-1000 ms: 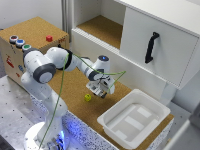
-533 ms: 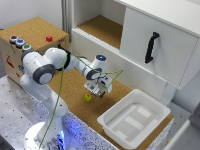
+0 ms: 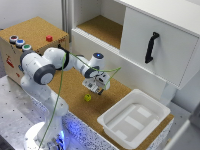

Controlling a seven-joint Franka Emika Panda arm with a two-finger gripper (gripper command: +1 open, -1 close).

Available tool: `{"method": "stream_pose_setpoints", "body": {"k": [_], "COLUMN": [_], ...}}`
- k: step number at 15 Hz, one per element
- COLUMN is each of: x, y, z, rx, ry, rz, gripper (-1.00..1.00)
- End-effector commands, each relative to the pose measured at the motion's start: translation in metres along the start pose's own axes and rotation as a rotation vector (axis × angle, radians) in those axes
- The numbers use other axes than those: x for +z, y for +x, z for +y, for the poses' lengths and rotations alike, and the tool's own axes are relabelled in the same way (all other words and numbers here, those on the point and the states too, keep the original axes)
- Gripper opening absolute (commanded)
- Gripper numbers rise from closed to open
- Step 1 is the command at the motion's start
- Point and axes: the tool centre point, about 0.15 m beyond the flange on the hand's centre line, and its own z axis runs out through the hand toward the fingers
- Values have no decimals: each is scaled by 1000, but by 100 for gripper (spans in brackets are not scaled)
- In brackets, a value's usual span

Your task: Go push the purple block to the left

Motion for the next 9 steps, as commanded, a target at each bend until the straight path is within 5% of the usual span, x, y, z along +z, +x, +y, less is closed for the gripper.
{"method": "stream_pose_setpoints", "body": {"k": [1, 9], "x": [9, 9], "y": [-7, 8], "z": [-16, -47], "rx": [17, 33], "ry": [-24, 34], "rz": [1, 1], "gripper": [-100, -100]}}
